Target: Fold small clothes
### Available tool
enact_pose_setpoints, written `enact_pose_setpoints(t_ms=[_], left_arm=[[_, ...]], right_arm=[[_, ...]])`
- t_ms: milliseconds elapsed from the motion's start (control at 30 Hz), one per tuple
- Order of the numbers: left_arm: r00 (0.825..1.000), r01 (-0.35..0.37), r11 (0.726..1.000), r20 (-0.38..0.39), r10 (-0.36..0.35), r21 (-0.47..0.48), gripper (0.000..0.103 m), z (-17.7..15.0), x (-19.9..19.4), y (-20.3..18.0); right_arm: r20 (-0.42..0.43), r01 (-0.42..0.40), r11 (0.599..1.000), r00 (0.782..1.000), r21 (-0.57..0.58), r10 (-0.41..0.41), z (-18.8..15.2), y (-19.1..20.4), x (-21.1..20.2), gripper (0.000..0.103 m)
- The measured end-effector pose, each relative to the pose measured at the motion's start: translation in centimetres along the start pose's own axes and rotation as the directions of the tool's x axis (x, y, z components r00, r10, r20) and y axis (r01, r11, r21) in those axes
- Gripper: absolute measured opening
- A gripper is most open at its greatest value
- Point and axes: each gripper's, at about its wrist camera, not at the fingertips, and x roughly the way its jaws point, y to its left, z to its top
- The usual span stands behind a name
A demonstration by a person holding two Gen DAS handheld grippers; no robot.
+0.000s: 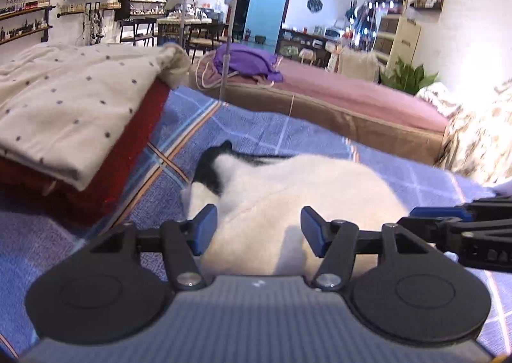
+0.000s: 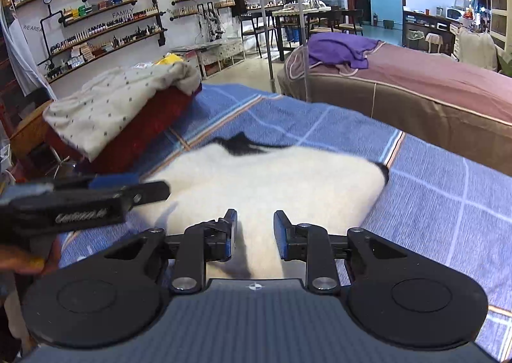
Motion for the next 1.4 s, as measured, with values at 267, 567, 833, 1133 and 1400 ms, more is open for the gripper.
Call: enact_pose_setpoints(t_ms=[267, 567, 833, 1133, 1400], left_arm=[[0.996, -0.013, 1.000, -0.082, 0.015, 0.025, 0.064, -2.1, 3.7, 1.3], [0.997, -0.021, 0.999, -0.072, 0.024, 0.045, 0.068, -2.7, 4.2, 1.3], [0.996, -0.048, 0.995, -0.069, 0.054, 0.083, 0.074, -2.2, 3.9, 0.8], [0.992, -0.129, 0.992, -0.016, 0.129, 0.020, 0.103, -2.6, -0.8, 1.9], [0.998, 0.026, 0.980, -0.053, -0.037, -0.198, 0.103, -5.8, -4.0, 4.2]], right_arm=[[0.003, 0.045, 0.998, 0.999, -0.036, -0.045, -2.1, 0.7, 1.5, 0.048], [0.022, 0.063, 0.998, 0.998, -0.020, -0.063, -3.4, 1.2, 1.7, 0.051], [0.005, 0.060, 0.998, 0.998, -0.035, -0.060, -3.5, 2.0, 1.7, 0.087], [0.099, 0.113, 0.992, 0.988, 0.056, -0.118, -4.0, 1.5, -1.0, 0.103], [0.129, -0.020, 0.909, 0.991, 0.417, -0.037, -6.2, -5.2, -3.3, 0.103]])
